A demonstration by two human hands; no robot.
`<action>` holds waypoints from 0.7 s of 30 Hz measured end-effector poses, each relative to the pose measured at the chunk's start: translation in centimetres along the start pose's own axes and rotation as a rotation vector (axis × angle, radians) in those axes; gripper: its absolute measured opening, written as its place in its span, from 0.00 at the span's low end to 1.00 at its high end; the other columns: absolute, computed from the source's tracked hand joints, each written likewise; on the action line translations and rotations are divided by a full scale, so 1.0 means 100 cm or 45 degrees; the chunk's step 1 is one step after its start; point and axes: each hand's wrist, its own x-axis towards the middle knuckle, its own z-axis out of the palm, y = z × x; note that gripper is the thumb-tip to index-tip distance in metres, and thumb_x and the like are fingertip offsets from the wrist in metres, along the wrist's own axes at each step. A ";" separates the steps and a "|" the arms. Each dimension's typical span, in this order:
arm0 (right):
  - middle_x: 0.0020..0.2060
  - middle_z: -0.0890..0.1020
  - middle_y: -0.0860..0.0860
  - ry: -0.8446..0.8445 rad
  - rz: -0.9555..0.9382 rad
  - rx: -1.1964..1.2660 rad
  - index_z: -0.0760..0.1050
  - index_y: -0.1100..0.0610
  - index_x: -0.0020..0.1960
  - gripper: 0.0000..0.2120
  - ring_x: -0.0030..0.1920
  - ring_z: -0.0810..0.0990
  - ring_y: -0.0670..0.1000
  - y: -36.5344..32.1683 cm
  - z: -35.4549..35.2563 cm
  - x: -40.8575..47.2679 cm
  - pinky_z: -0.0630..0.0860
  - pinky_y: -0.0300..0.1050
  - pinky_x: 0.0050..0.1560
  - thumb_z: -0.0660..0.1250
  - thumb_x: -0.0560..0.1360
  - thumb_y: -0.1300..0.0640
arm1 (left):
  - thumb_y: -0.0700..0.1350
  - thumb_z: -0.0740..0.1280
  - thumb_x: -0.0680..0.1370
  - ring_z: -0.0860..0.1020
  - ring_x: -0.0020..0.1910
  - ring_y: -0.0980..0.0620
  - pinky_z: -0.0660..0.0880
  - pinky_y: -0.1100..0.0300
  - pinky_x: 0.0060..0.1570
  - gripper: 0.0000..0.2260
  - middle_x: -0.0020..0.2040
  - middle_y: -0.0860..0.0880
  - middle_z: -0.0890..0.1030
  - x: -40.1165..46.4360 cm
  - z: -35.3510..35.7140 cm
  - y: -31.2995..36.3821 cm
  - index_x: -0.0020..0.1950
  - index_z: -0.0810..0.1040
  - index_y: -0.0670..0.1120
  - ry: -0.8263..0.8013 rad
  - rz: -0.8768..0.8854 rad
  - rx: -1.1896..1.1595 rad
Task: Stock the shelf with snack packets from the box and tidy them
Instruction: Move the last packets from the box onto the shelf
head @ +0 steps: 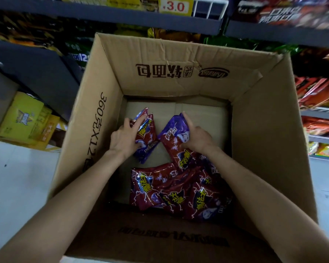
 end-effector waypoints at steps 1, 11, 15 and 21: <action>0.56 0.77 0.59 0.026 -0.001 -0.001 0.35 0.41 0.75 0.57 0.51 0.78 0.57 -0.003 -0.005 -0.005 0.76 0.49 0.50 0.77 0.67 0.54 | 0.52 0.73 0.71 0.77 0.53 0.44 0.75 0.54 0.41 0.46 0.64 0.41 0.66 -0.001 -0.006 0.000 0.75 0.42 0.61 0.010 -0.006 -0.033; 0.63 0.76 0.56 0.537 -0.148 0.365 0.49 0.56 0.77 0.51 0.61 0.76 0.56 -0.010 -0.125 -0.114 0.72 0.49 0.60 0.77 0.66 0.49 | 0.54 0.74 0.70 0.74 0.59 0.44 0.74 0.48 0.51 0.43 0.65 0.46 0.70 -0.043 -0.139 0.031 0.74 0.48 0.64 0.582 -0.021 -0.446; 0.57 0.78 0.51 0.662 -0.248 0.532 0.60 0.56 0.73 0.43 0.55 0.78 0.50 0.017 -0.172 -0.176 0.76 0.43 0.54 0.77 0.64 0.47 | 0.53 0.75 0.68 0.69 0.67 0.50 0.72 0.47 0.61 0.43 0.72 0.51 0.64 -0.071 -0.173 0.061 0.74 0.50 0.63 0.801 0.030 -0.752; 0.48 0.83 0.45 0.733 -0.270 1.097 0.71 0.52 0.59 0.35 0.44 0.83 0.43 0.123 -0.207 -0.270 0.78 0.37 0.43 0.78 0.54 0.46 | 0.42 0.75 0.69 0.69 0.56 0.75 0.70 0.75 0.52 0.41 0.62 0.66 0.66 -0.125 -0.185 0.177 0.74 0.55 0.56 0.970 0.228 -1.255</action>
